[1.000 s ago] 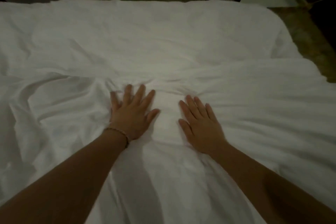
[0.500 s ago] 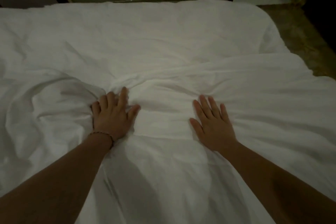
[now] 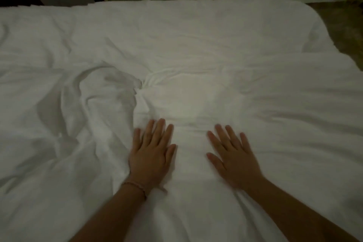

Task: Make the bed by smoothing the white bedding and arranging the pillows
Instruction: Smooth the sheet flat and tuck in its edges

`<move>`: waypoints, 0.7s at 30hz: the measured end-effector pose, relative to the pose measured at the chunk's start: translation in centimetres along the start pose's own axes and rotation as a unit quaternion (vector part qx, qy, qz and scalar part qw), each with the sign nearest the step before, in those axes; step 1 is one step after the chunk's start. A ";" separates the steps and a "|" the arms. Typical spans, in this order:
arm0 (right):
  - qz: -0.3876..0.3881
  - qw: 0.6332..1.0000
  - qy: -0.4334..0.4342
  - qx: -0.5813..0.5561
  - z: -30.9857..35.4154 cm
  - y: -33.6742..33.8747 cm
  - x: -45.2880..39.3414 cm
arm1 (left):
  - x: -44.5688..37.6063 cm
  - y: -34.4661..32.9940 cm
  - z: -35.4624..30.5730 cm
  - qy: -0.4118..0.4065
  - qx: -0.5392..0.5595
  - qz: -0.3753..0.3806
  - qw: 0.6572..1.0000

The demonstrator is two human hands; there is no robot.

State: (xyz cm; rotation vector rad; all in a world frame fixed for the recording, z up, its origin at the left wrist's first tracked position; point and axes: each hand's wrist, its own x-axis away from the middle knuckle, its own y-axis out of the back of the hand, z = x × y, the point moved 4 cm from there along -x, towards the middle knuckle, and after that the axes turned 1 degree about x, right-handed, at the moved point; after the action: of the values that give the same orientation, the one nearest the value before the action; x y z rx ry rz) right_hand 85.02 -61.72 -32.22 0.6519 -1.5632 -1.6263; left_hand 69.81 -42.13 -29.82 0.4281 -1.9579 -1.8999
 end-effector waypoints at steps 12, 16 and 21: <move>0.049 0.995 -0.080 -0.024 8.4 1.3 -1.7 | 2.6 5.7 14.6 0.088 0.036 -0.006 0.995; 0.022 0.995 -0.051 -0.086 17.0 3.0 -4.4 | 1.1 10.2 20.4 0.121 0.052 -0.102 0.986; -0.003 0.990 -0.005 -0.144 26.1 4.2 -4.7 | 3.5 11.1 31.0 0.260 0.016 -0.072 0.963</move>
State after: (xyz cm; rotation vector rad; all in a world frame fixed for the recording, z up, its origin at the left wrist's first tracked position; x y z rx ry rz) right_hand 67.55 -42.43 -25.78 0.4921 -1.2996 -1.8167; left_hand 52.63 -15.96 -19.03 0.9914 -1.6394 -1.6174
